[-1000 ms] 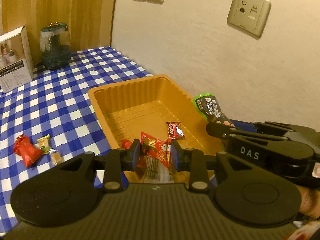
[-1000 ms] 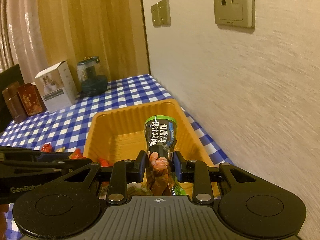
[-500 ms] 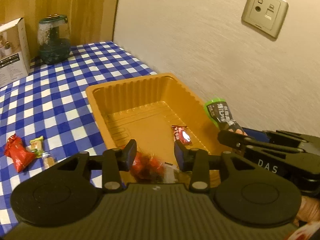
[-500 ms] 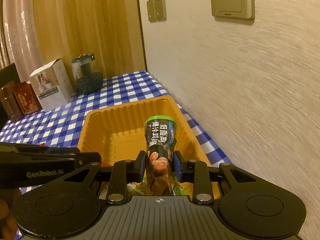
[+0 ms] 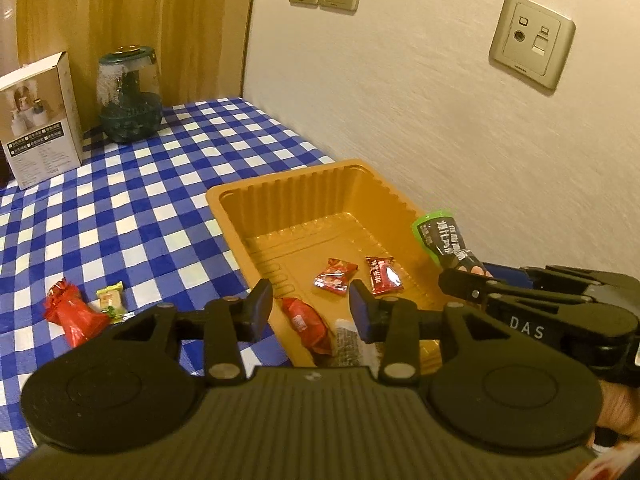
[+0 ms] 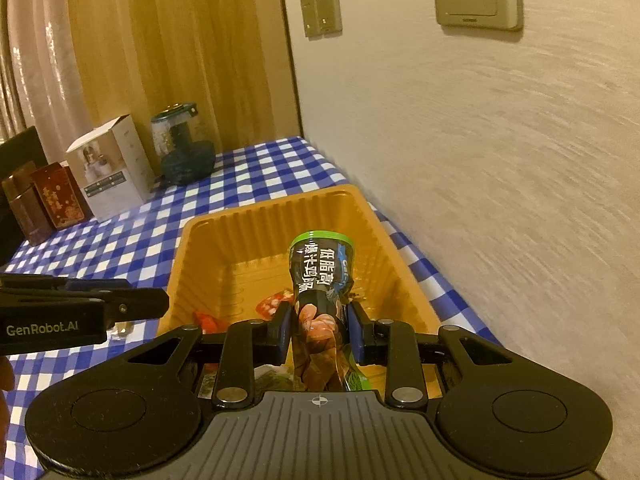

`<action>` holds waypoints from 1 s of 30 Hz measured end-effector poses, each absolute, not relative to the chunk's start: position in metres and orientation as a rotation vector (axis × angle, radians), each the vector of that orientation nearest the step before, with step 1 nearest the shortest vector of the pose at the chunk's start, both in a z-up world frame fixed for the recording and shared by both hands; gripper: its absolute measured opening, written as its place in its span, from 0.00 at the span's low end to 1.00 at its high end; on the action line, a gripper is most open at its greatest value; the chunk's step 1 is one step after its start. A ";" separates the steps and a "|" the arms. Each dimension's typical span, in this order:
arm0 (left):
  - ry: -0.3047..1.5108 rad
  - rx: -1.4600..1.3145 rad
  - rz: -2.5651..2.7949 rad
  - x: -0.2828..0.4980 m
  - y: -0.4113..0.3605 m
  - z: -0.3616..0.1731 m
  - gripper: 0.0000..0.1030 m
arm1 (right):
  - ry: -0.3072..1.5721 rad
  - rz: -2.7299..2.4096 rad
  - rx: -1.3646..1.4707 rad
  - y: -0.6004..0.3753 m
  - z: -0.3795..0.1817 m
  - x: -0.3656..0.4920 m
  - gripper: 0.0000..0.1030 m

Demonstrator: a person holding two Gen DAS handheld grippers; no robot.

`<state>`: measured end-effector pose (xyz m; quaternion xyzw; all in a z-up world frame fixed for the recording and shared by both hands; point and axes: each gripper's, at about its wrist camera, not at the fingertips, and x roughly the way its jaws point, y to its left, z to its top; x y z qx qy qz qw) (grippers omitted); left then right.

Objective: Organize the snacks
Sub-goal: 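Open left tool to drop red packet while right tool lowers and releases snack bag, then lift both open tools from the tray back toward the remaining snacks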

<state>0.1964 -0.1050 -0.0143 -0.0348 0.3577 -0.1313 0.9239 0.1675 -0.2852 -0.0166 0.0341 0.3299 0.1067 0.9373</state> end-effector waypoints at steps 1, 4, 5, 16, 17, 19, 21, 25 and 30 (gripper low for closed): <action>0.733 -0.072 -0.268 0.196 -0.104 -0.014 0.37 | 0.674 0.221 0.071 -0.284 -0.017 0.168 0.29; 0.735 -0.073 -0.265 0.196 -0.102 -0.015 0.37 | 0.664 0.230 0.085 -0.284 -0.016 0.169 0.29; 0.734 -0.075 -0.262 0.196 -0.102 -0.015 0.37 | 0.659 0.236 0.105 -0.285 -0.017 0.171 0.29; 0.738 -0.064 -0.240 0.190 -0.090 -0.019 0.37 | 0.643 0.221 0.209 -0.297 -0.016 0.177 0.47; 0.739 -0.064 -0.238 0.188 -0.088 -0.019 0.37 | 0.642 0.220 0.208 -0.297 -0.016 0.175 0.47; 0.740 -0.062 -0.236 0.185 -0.086 -0.019 0.37 | 0.639 0.211 0.205 -0.297 -0.016 0.174 0.47; 0.741 -0.062 -0.230 0.182 -0.084 -0.019 0.37 | 0.637 0.206 0.204 -0.295 -0.015 0.170 0.47; 0.738 -0.065 -0.219 0.172 -0.079 -0.018 0.38 | 0.630 0.214 0.190 -0.288 -0.011 0.159 0.50; 0.738 -0.066 -0.198 0.158 -0.068 -0.015 0.38 | 0.602 0.226 0.131 -0.273 -0.006 0.148 0.53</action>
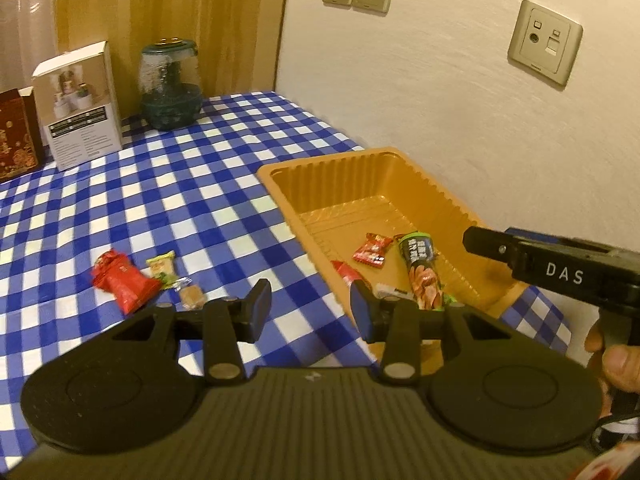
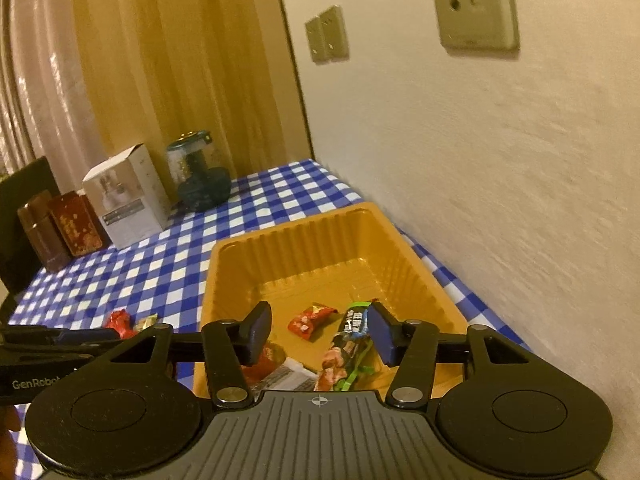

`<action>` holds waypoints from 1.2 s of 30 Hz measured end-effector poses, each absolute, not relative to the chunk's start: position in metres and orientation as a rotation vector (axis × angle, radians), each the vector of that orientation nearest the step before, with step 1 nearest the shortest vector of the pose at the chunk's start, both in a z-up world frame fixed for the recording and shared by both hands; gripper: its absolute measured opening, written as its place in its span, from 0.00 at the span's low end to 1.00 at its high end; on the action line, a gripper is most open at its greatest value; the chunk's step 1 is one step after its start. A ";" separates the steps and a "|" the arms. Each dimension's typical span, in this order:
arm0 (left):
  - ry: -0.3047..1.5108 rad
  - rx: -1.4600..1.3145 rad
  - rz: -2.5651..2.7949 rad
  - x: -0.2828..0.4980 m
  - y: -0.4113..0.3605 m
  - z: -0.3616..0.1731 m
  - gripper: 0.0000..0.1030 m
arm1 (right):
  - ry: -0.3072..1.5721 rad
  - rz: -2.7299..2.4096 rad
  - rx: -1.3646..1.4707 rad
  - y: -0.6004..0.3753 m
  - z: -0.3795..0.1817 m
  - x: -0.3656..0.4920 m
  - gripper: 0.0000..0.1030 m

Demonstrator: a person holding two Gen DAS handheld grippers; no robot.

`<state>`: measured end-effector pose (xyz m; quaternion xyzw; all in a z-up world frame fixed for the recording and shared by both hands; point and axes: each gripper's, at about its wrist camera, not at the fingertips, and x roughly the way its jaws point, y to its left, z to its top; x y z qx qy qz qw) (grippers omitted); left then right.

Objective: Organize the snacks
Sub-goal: 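Lift both open tools from the tray back toward the remaining snacks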

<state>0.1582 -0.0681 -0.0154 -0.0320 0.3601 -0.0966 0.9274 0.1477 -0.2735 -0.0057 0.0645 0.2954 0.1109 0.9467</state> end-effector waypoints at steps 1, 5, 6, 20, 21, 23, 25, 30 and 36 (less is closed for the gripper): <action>0.738 -0.068 -0.192 0.155 -0.065 -0.015 0.39 | 0.599 0.229 0.127 -0.271 -0.005 0.145 0.53; 0.734 -0.073 -0.171 0.142 -0.055 -0.011 0.41 | 0.594 0.238 0.130 -0.263 -0.002 0.133 0.55; 0.732 -0.075 -0.166 0.137 -0.052 -0.010 0.41 | 0.591 0.241 0.128 -0.260 -0.001 0.129 0.56; 0.735 -0.087 -0.043 0.089 0.009 -0.013 0.48 | 0.585 0.324 0.093 -0.223 0.000 0.101 0.64; 0.736 -0.089 -0.035 0.088 0.014 -0.014 0.48 | 0.585 0.329 0.088 -0.220 0.000 0.100 0.64; 0.735 -0.092 -0.022 0.087 0.022 -0.014 0.51 | 0.585 0.336 0.083 -0.216 -0.001 0.099 0.64; 0.733 -0.091 -0.010 0.085 0.029 -0.015 0.54 | 0.586 0.341 0.080 -0.212 -0.002 0.099 0.64; 0.738 -0.082 0.010 0.086 0.043 -0.019 0.56 | 0.582 0.356 0.070 -0.203 -0.002 0.099 0.64; 0.741 -0.080 0.034 0.090 0.055 -0.023 0.62 | 0.576 0.378 0.052 -0.194 -0.003 0.099 0.64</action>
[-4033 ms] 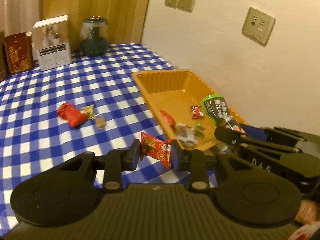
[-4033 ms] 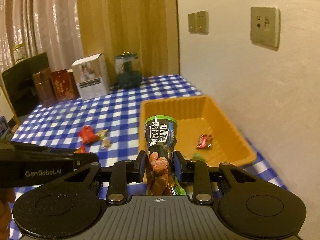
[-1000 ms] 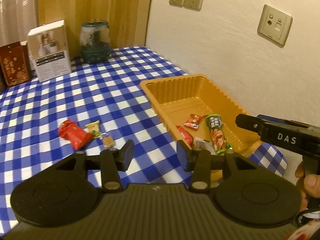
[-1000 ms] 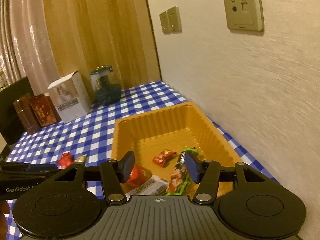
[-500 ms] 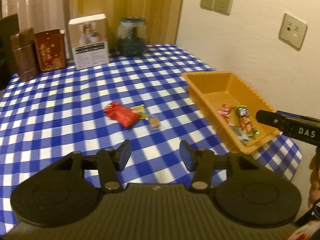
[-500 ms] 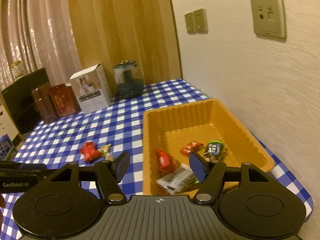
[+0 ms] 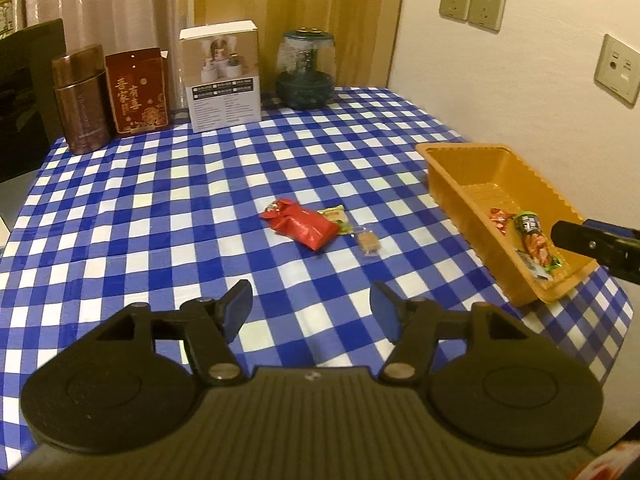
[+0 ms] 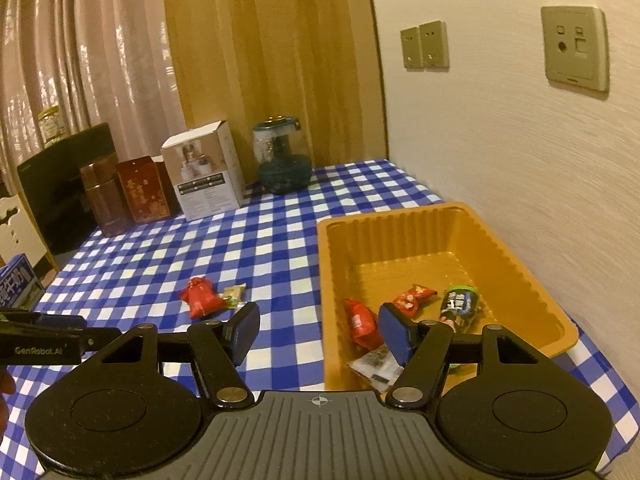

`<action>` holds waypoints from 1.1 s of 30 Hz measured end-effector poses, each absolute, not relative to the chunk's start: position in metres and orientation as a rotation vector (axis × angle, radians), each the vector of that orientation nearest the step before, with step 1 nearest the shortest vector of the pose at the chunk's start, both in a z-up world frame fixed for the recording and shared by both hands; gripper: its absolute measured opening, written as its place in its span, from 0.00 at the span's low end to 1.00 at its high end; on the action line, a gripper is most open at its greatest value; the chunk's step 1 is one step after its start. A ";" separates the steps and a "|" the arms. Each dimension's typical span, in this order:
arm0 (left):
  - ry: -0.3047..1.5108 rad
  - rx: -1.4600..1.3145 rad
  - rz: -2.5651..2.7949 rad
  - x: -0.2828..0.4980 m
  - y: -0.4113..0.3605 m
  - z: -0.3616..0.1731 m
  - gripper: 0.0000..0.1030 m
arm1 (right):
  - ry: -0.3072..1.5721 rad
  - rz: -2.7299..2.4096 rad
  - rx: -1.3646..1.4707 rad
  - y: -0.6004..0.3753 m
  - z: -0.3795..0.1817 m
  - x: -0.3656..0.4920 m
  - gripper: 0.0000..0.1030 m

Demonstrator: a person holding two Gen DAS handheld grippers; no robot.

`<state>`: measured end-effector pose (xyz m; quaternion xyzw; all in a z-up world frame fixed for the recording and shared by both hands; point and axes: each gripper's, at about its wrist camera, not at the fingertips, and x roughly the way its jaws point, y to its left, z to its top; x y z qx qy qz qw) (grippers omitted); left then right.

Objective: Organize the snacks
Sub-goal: 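Lift both open tools from the tray back toward the remaining snacks, then close right tool on the clear-wrapped brown cube candy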

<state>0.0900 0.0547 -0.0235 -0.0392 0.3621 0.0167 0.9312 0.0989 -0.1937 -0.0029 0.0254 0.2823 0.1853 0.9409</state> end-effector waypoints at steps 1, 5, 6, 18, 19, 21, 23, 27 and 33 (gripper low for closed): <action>0.742 -0.076 0.038 0.091 0.056 -0.024 0.64 | 0.575 0.383 0.049 -0.191 -0.003 0.099 0.64; 0.734 -0.071 0.048 0.096 0.061 -0.026 0.70 | 0.567 0.419 0.046 -0.180 -0.003 0.098 0.64; 0.728 -0.072 0.053 0.097 0.063 -0.026 0.70 | 0.563 0.427 0.044 -0.177 -0.003 0.098 0.64; 0.736 -0.094 0.088 0.112 0.082 -0.039 0.80 | 0.587 0.495 0.019 -0.139 -0.013 0.109 0.64; 0.736 -0.095 0.092 0.114 0.083 -0.040 0.81 | 0.591 0.500 0.015 -0.135 -0.015 0.110 0.64; 0.738 -0.107 0.094 0.116 0.087 -0.042 0.82 | 0.598 0.509 0.002 -0.128 -0.019 0.112 0.64; 0.738 -0.115 0.095 0.119 0.091 -0.043 0.83 | 0.600 0.516 -0.009 -0.121 -0.022 0.114 0.64; 0.737 -0.121 0.114 0.124 0.102 -0.045 0.84 | 0.611 0.513 -0.016 -0.110 -0.027 0.120 0.64; 0.734 -0.161 0.157 0.136 0.125 -0.047 0.84 | 0.641 0.511 -0.046 -0.088 -0.039 0.134 0.63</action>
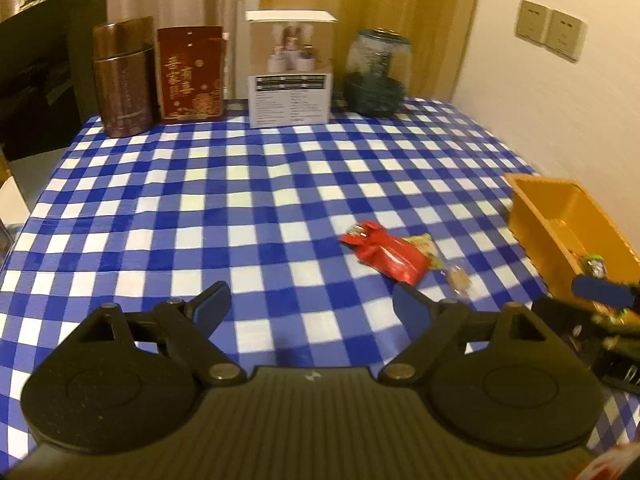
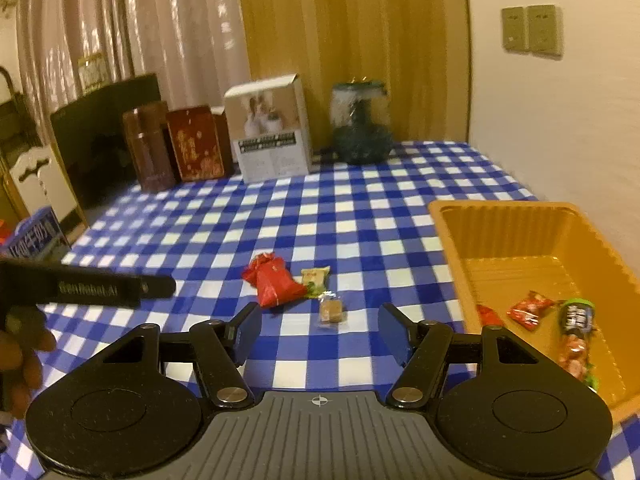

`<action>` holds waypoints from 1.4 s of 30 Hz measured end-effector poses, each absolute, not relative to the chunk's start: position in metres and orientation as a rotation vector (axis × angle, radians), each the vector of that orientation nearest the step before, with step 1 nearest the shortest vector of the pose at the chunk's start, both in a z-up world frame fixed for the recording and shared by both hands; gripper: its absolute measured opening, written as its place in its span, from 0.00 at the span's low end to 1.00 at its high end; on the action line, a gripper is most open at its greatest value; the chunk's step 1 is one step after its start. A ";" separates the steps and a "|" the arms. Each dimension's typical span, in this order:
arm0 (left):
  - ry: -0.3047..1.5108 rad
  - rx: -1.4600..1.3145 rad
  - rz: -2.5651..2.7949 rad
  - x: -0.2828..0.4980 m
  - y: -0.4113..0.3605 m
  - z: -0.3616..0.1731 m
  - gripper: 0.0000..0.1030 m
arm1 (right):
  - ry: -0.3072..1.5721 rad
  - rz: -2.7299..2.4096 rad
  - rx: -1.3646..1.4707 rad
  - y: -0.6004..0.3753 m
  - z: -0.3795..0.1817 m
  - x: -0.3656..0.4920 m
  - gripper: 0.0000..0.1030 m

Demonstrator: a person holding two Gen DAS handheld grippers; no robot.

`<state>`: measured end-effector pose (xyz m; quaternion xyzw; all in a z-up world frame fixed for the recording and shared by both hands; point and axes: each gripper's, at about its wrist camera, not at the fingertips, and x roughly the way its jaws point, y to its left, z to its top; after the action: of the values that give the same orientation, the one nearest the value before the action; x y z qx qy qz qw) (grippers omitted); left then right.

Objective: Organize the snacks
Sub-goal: 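Close right tool on the clear-wrapped brown cube candy, then close left tool on the large red packet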

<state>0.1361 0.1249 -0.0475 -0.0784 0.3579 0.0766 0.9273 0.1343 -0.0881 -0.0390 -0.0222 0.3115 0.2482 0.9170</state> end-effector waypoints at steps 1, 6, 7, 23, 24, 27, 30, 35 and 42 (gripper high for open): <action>0.730 -0.167 0.163 0.138 0.128 -0.048 0.84 | 0.646 0.510 -0.050 -0.084 -0.042 0.137 0.63; 0.737 -0.176 0.175 0.151 0.136 -0.053 0.84 | 0.659 0.500 -0.064 -0.065 -0.058 0.156 0.54; 0.740 -0.174 0.177 0.154 0.137 -0.055 0.84 | 0.662 0.494 -0.064 -0.062 -0.063 0.161 0.52; 0.774 -0.135 0.145 0.181 0.125 -0.075 0.84 | 0.700 0.439 -0.068 -0.050 -0.112 0.209 0.35; 0.776 -0.139 0.143 0.182 0.125 -0.076 0.84 | 0.698 0.437 -0.071 -0.049 -0.113 0.210 0.33; 0.780 -0.147 0.139 0.185 0.125 -0.079 0.84 | 0.694 0.431 -0.091 -0.043 -0.113 0.211 0.22; 0.777 -0.170 0.136 0.188 0.123 -0.082 0.84 | 0.692 0.421 -0.089 -0.044 -0.112 0.210 0.21; 0.763 -0.268 0.116 0.198 0.119 -0.087 0.84 | 0.644 0.399 -0.069 -0.053 -0.093 0.210 0.21; 0.733 -0.336 0.092 0.220 0.108 -0.092 0.78 | 0.626 0.369 -0.044 -0.068 -0.081 0.213 0.21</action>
<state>0.2203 0.1083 -0.0924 -0.1632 0.3567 0.0447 0.9188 0.2133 -0.0684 -0.0815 -0.0214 0.3063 0.1805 0.9344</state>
